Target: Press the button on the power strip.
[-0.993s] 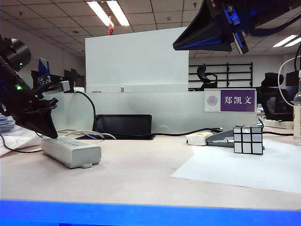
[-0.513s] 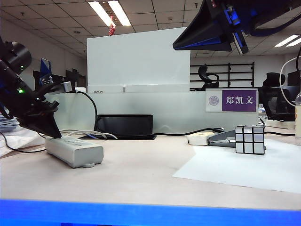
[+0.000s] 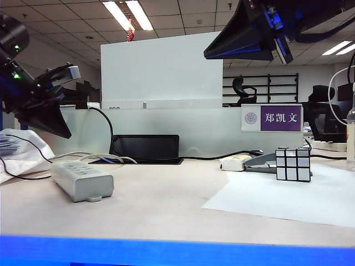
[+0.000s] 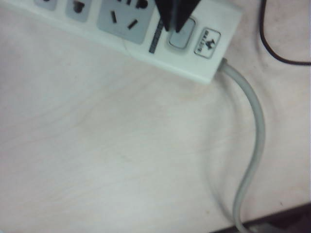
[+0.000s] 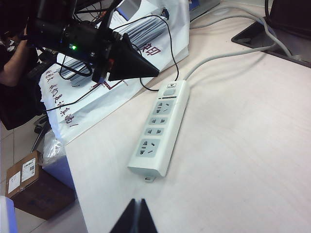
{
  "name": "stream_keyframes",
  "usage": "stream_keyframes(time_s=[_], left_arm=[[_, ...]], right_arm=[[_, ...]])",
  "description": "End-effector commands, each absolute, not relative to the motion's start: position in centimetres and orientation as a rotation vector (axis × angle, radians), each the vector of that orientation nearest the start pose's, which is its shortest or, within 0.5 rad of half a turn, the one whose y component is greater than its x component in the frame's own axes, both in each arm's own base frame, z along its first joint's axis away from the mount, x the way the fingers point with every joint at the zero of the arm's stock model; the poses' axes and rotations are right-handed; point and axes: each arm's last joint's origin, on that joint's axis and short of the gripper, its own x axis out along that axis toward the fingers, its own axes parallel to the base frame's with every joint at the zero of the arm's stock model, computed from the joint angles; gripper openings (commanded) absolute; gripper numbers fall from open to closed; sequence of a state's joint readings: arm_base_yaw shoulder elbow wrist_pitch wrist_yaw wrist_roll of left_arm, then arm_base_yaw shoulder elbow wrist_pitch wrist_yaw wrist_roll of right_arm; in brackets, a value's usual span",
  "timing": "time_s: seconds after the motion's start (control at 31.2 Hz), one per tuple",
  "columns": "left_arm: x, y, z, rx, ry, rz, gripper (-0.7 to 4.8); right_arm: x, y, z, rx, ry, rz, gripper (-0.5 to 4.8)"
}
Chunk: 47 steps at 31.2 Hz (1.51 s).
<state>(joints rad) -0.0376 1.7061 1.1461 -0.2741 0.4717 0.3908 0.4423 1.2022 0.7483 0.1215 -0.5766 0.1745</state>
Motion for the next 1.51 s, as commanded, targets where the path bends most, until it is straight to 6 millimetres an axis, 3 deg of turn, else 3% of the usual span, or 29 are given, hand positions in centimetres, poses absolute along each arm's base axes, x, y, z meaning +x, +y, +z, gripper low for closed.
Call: stream_keyframes(time_s=[0.03,0.16,0.35,0.51,0.67,0.9,1.03,1.28,1.51], left_arm=[[35.6,-2.7,21.9,0.158,0.711,-0.655,-0.05],[35.1,-2.7,22.3,0.148,0.714,-0.668,-0.05],[33.3,-2.6,25.4,0.177,0.646,-0.664,-0.05],[30.2,-2.5,27.4,0.189,0.579,-0.651,-0.05],[25.6,-2.3,28.1,0.194,0.528,-0.64,-0.05],[19.0,-1.9,28.7,0.147,0.418,-0.539,-0.05],[16.0,-1.4,28.4,0.1,0.337,-0.448,-0.05],[10.2,-0.7,26.7,-0.031,0.161,-0.357,-0.05],[7.0,-0.6,25.6,-0.115,-0.005,-0.291,-0.05]], right_arm=[[22.7,12.5,26.9,0.184,0.419,0.983,0.0],[22.7,12.5,26.9,0.185,0.419,0.987,0.0],[22.5,12.5,27.2,0.188,0.407,0.988,0.0],[21.8,12.0,28.4,0.183,0.353,0.973,0.0],[20.3,11.1,30.3,0.196,0.266,0.877,0.0],[16.9,8.9,33.4,0.196,0.116,0.712,0.0],[15.1,7.8,33.9,0.199,0.084,0.65,0.0],[10.5,5.0,33.1,0.209,0.035,0.471,0.0],[5.9,2.2,31.3,0.361,-0.147,0.285,0.0]])
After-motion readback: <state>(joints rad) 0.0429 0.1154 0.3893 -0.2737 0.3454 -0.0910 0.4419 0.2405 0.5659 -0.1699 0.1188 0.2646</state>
